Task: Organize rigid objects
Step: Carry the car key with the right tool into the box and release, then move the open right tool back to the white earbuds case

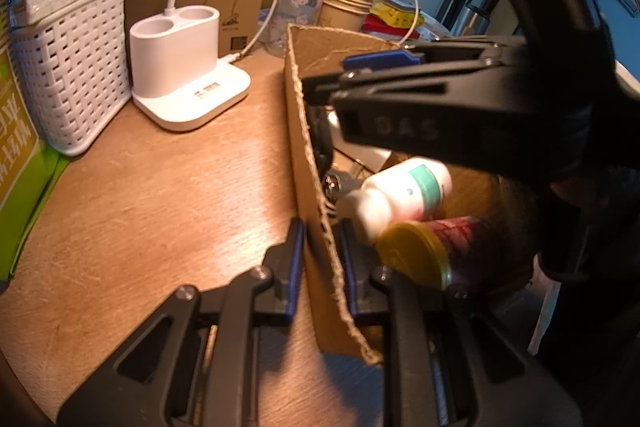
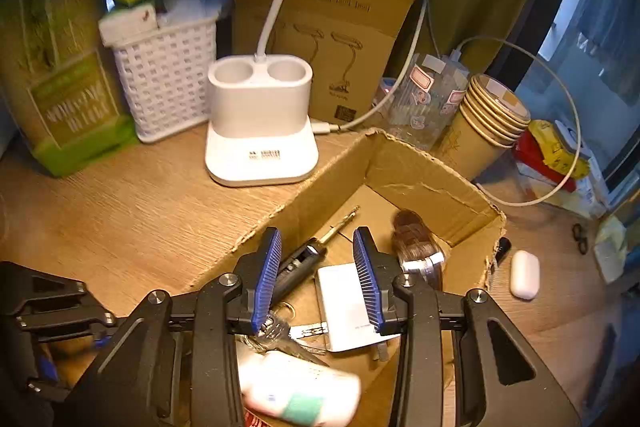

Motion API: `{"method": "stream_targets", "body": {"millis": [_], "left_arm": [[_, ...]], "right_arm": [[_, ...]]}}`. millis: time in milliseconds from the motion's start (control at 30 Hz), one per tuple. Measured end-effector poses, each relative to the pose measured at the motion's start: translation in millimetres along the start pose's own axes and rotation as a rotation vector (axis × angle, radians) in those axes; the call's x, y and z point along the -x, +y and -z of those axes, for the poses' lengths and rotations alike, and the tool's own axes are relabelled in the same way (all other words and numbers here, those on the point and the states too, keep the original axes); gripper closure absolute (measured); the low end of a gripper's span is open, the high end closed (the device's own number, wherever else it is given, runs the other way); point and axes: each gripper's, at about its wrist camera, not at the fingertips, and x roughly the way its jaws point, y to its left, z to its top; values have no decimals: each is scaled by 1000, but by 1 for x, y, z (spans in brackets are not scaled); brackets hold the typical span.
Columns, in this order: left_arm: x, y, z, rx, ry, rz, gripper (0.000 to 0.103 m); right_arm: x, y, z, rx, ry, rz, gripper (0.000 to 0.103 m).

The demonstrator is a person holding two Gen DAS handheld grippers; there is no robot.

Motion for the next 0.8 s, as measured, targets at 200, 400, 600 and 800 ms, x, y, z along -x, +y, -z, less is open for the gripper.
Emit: {"method": "stream_targets", "body": {"millis": [200,400,600,800], "left_arm": [[1,1,0,2,-1,-1,84],[1,1,0,2,-1,-1,84],[1,1,1,-1,-6,-5,84],[2,1,2,-2,-7,-5,84]], "right_arm": [[23,-19,6,-106,-127,-46,63],[53,-43,18,-200,-258,-35,51],[74,-82,39,-329,-328,19,51],[64,-112,55,-371,-291,166,51]]}}
